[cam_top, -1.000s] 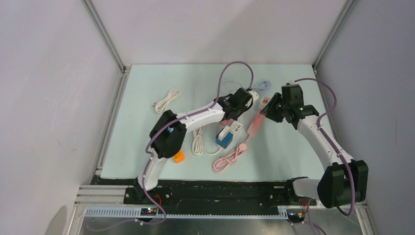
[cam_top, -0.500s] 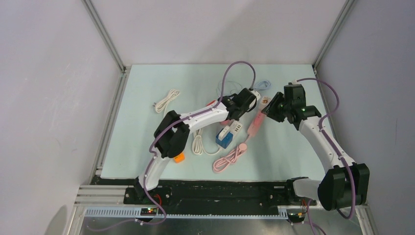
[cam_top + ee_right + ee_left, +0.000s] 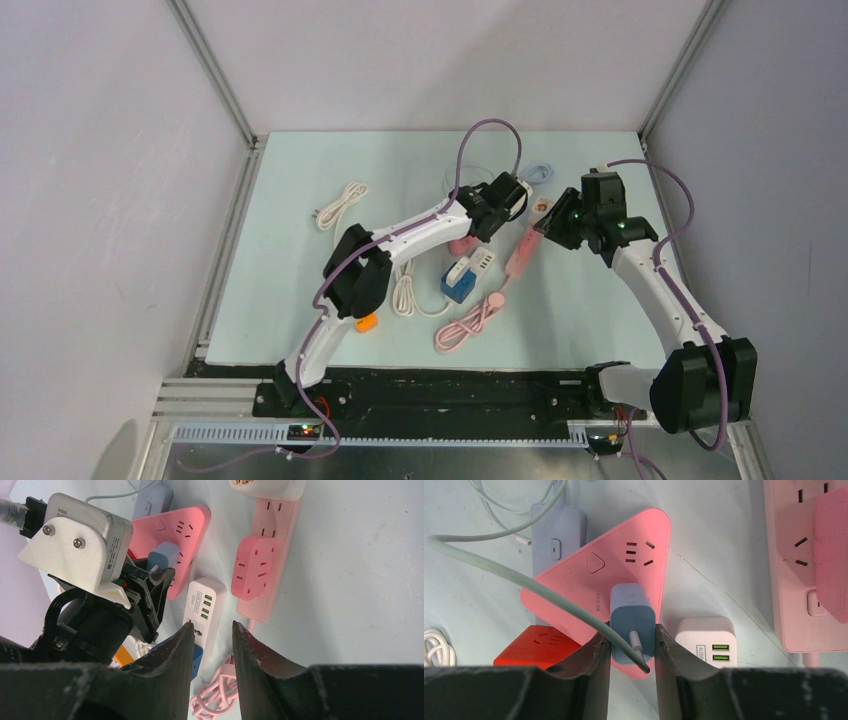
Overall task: Insert the plug
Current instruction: Insert the plug into the socket, then press the plug into the socket.
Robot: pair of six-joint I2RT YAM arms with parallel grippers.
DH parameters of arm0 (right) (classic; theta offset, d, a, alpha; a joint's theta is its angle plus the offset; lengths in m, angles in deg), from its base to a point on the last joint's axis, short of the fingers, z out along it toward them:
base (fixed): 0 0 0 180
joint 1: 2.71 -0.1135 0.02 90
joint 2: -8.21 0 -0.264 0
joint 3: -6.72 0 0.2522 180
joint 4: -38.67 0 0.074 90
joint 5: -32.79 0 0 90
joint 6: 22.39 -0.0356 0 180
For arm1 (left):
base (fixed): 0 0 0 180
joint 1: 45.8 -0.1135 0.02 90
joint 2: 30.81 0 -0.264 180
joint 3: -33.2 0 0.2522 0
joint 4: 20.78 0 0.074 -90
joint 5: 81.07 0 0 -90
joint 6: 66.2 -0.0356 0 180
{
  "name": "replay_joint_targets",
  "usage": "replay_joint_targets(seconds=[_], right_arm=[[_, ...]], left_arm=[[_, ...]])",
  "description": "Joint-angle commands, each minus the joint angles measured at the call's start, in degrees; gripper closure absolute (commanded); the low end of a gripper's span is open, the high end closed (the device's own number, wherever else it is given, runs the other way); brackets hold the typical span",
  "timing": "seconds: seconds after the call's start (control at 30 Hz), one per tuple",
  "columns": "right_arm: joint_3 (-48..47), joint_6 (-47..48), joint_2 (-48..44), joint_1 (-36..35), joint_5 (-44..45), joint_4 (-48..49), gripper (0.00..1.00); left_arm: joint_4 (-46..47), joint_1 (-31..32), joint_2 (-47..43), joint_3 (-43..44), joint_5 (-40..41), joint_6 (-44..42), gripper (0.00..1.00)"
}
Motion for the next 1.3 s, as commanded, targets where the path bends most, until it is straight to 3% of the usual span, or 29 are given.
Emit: replay_joint_targets(seconds=[0.0,0.17,0.4,0.63,0.83,1.0,1.1,1.27], right_arm=[[0.32,-0.81,-1.61,0.18,-0.71,0.89,0.61],[0.28,-0.81,-2.05,0.25,-0.67,0.99,0.61],[0.28,-0.81,-2.72,0.23,-0.63,0.83,0.61],[0.28,-0.82,-3.88,0.32,-0.57,0.75,0.61],[0.30,-0.62,-3.58,0.38,-0.58,-0.15,0.57],[0.28,0.02,-1.89,-0.25,-2.50,-0.18,0.39],[0.28,-0.50,-0.69,-1.25,-4.32,0.87,0.37],[0.28,-4.04,2.29,-2.40,-7.36,3.64,0.48]], left_arm=[[-10.17,-1.59,2.50,-1.98,0.63,1.92,0.85],[-6.99,-0.69,0.54,-2.10,2.62,-0.49,0.69],[-2.59,0.22,-1.82,-1.50,3.63,-0.59,0.38],[1.11,0.56,-4.73,-2.64,4.34,-0.46,0.29],[2.43,1.24,-8.42,-5.65,3.18,-0.39,0.27],[3.62,1.22,-13.21,-10.65,1.53,0.66,0.29],[3.82,1.24,-15.13,-11.84,-1.03,0.94,0.33],[3.81,1.28,-16.85,-13.68,-1.95,2.95,0.56]])
